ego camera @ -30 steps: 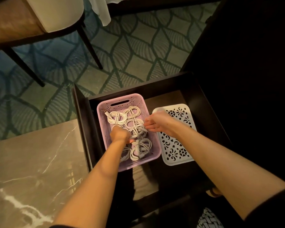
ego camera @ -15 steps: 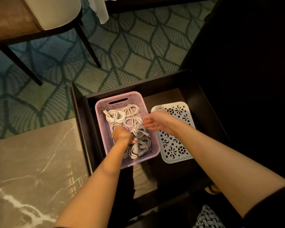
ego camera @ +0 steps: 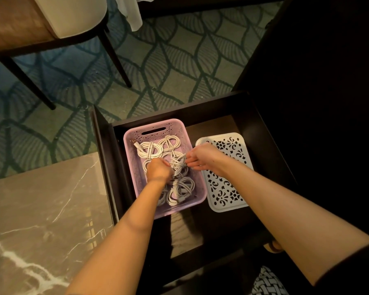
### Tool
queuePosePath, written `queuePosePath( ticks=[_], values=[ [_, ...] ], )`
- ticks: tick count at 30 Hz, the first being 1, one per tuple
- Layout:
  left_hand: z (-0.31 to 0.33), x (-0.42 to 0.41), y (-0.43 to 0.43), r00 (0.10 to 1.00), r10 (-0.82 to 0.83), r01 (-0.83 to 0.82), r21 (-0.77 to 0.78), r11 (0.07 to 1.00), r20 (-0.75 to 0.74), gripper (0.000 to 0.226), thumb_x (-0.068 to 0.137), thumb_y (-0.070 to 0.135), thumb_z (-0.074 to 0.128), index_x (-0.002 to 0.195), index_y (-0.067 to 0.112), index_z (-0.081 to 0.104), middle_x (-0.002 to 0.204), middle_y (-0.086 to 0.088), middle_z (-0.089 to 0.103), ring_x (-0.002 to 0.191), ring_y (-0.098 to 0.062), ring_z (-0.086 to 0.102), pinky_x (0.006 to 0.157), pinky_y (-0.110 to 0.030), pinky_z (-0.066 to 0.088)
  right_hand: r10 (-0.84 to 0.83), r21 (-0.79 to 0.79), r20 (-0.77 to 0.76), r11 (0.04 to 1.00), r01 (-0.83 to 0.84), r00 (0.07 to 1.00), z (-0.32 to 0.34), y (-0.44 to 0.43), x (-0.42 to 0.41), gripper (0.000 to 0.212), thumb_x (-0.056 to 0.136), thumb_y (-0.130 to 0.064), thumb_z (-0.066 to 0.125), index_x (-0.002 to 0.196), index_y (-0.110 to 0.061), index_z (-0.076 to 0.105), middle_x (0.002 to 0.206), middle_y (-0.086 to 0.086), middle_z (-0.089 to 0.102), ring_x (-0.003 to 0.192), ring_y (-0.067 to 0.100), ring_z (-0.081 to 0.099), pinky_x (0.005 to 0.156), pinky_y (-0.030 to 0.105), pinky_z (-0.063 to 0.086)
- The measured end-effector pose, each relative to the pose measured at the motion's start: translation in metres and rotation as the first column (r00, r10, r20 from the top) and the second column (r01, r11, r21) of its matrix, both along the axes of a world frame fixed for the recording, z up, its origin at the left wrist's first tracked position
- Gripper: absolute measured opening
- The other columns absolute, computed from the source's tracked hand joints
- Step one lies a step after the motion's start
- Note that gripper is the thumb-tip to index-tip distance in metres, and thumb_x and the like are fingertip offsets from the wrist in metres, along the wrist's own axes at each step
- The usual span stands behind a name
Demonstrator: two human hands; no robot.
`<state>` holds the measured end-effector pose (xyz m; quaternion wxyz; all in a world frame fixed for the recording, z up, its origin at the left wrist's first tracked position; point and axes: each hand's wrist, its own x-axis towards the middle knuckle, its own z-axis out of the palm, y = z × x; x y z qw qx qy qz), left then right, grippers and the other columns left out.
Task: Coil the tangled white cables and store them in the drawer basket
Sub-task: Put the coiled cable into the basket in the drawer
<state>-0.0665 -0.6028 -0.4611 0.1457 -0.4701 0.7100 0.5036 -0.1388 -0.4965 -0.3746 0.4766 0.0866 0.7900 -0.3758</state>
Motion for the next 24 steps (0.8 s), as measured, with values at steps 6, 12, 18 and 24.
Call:
queuePosePath(
  ticks=[6, 12, 18, 24],
  values=[
    [-0.008, 0.001, 0.003, 0.998, 0.06, -0.062, -0.061, 0.996, -0.037, 0.028, 0.072, -0.006, 0.06, 0.062, 0.019, 0.052, 0.084, -0.012, 0.066, 0.081, -0.032, 0.066, 0.075, -0.04, 0.057, -0.012, -0.024, 0.016, 1.0, 0.013, 1.0, 0.0, 0.002, 0.001, 0.028, 0.099, -0.009, 0.04, 0.117, 0.002, 0.059, 0.113, 0.015, 0.066, 0.1, 0.021, 0.064, 0.085, 0.028, 0.052],
    [0.002, -0.003, -0.008, 0.981, 0.082, -0.123, -0.238, 0.963, -0.177, 0.025, 0.079, -0.013, 0.047, 0.073, 0.011, 0.054, 0.089, -0.013, 0.06, 0.08, -0.033, 0.063, 0.073, -0.043, 0.054, -0.022, -0.038, 0.033, 0.999, 0.023, 0.999, -0.001, 0.002, 0.0, 0.027, 0.099, -0.008, 0.042, 0.119, 0.002, 0.057, 0.113, 0.014, 0.066, 0.099, 0.021, 0.065, 0.084, 0.028, 0.052],
    [0.007, -0.015, -0.012, 0.967, 0.007, -0.102, -0.365, 0.925, -0.254, 0.025, 0.082, -0.012, 0.043, 0.08, 0.007, 0.059, 0.086, -0.009, 0.06, 0.079, -0.02, 0.053, 0.071, -0.029, 0.042, -0.031, -0.04, 0.035, 0.999, 0.032, 0.999, -0.002, 0.002, 0.0, 0.026, 0.099, -0.009, 0.043, 0.116, 0.002, 0.058, 0.11, 0.014, 0.067, 0.093, 0.019, 0.065, 0.085, 0.029, 0.053],
    [-0.004, -0.015, -0.014, 0.983, -0.011, -0.055, -0.352, 0.934, -0.182, 0.017, 0.082, -0.008, 0.053, 0.082, 0.008, 0.059, 0.088, -0.012, 0.062, 0.084, -0.026, 0.058, 0.07, -0.029, 0.041, -0.035, -0.039, 0.04, 0.999, 0.037, 0.999, -0.001, -0.001, -0.005, 0.03, 0.1, -0.01, 0.039, 0.12, 0.004, 0.056, 0.112, 0.016, 0.066, 0.102, 0.024, 0.065, 0.088, 0.03, 0.053]
  ],
)
